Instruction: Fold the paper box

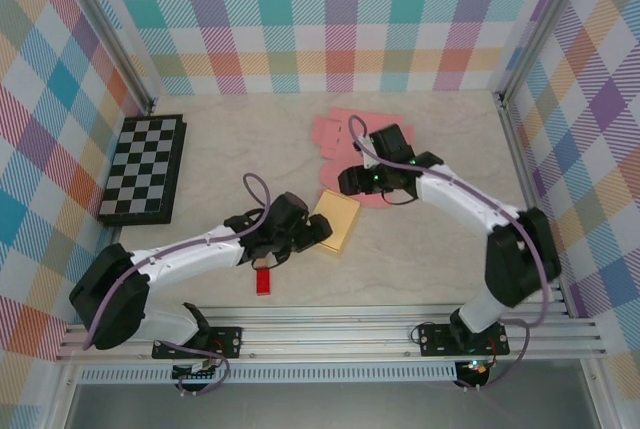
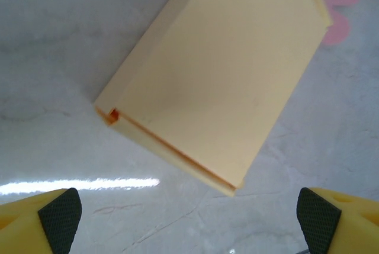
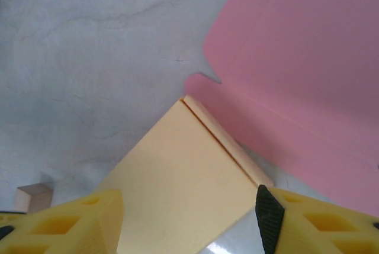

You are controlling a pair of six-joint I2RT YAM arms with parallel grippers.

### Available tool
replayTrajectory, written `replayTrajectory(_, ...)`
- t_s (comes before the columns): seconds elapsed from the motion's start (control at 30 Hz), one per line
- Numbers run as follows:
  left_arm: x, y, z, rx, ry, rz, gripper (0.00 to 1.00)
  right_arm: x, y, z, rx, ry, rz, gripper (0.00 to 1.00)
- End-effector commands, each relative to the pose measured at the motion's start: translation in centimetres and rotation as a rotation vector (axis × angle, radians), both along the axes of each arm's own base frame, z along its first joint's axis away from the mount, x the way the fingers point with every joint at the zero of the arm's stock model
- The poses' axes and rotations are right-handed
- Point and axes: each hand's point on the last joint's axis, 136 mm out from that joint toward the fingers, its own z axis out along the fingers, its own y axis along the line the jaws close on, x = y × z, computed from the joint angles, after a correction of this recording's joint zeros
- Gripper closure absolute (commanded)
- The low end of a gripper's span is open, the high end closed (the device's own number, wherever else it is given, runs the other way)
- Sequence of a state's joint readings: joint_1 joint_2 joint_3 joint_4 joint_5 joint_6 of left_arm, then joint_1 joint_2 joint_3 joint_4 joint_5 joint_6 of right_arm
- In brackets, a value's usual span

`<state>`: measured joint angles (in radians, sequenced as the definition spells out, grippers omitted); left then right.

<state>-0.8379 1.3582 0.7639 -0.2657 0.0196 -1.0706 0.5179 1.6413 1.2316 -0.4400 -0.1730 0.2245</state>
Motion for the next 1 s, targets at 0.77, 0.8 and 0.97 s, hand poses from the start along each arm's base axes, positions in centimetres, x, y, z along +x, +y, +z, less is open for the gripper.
replayTrajectory(0.77,8.9,-1.2,-3.8,-0.085,-0.003,0.165,0.36,-0.6,4.0,-6.1,0.190,0.260,0.090,0.70)
replayTrajectory(0.8,9.6,-0.8,-3.6,-0.089,-0.005,0.169,0.36,-0.3,4.2,-5.5,0.198,0.253,0.071,0.69)
replayTrajectory(0.97,13.3,2.2,-1.4,-0.075,-0.038,0.183,0.35,1.7,5.9,-2.7,0.256,0.232,-0.011,0.69)
